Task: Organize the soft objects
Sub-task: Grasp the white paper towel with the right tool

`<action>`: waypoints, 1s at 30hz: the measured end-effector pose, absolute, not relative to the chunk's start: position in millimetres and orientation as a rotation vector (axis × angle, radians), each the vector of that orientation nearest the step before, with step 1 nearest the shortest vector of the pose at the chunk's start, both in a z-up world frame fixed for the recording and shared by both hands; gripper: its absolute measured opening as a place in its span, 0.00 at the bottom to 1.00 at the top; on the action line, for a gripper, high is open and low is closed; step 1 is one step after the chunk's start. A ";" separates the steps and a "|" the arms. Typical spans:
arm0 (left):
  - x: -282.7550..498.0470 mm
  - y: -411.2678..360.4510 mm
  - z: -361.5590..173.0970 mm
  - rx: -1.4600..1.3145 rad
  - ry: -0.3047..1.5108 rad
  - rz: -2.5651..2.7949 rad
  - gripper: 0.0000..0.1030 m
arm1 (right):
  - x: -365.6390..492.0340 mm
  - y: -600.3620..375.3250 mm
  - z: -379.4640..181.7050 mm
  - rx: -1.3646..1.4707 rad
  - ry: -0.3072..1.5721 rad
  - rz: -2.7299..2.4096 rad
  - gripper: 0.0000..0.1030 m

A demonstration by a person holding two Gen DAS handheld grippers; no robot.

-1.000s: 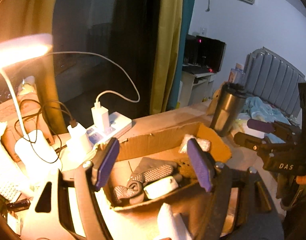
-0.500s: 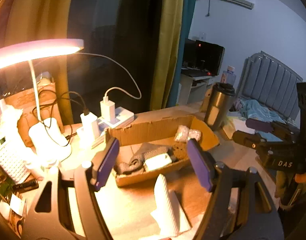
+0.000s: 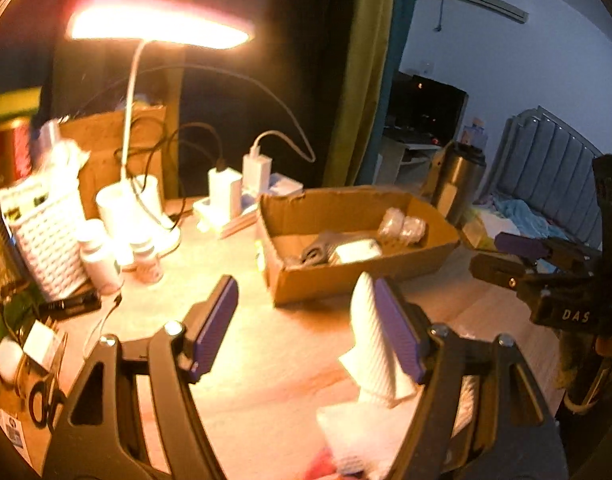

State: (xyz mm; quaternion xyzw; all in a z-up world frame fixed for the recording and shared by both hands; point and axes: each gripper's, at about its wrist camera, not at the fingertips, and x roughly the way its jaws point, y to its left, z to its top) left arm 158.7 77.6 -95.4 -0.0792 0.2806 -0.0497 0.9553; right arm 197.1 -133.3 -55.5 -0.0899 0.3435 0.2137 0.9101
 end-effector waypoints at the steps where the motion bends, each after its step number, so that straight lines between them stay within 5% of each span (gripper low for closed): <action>1: 156.9 80.8 -98.4 -0.167 0.575 -0.101 0.70 | 196.6 -131.4 -57.5 -0.186 0.714 0.441 0.72; 20: 158.4 106.8 -144.6 -0.246 0.675 -0.110 0.70 | 210.2 -65.8 -130.1 -0.228 0.903 0.513 0.71; 25: 159.6 106.5 -146.3 -0.250 0.681 -0.116 0.70 | 224.4 -60.0 -147.1 -0.196 0.987 0.505 0.51; 30: 161.7 106.8 -149.3 -0.249 0.692 -0.114 0.70 | 221.7 -61.1 -146.7 -0.162 0.995 0.539 0.14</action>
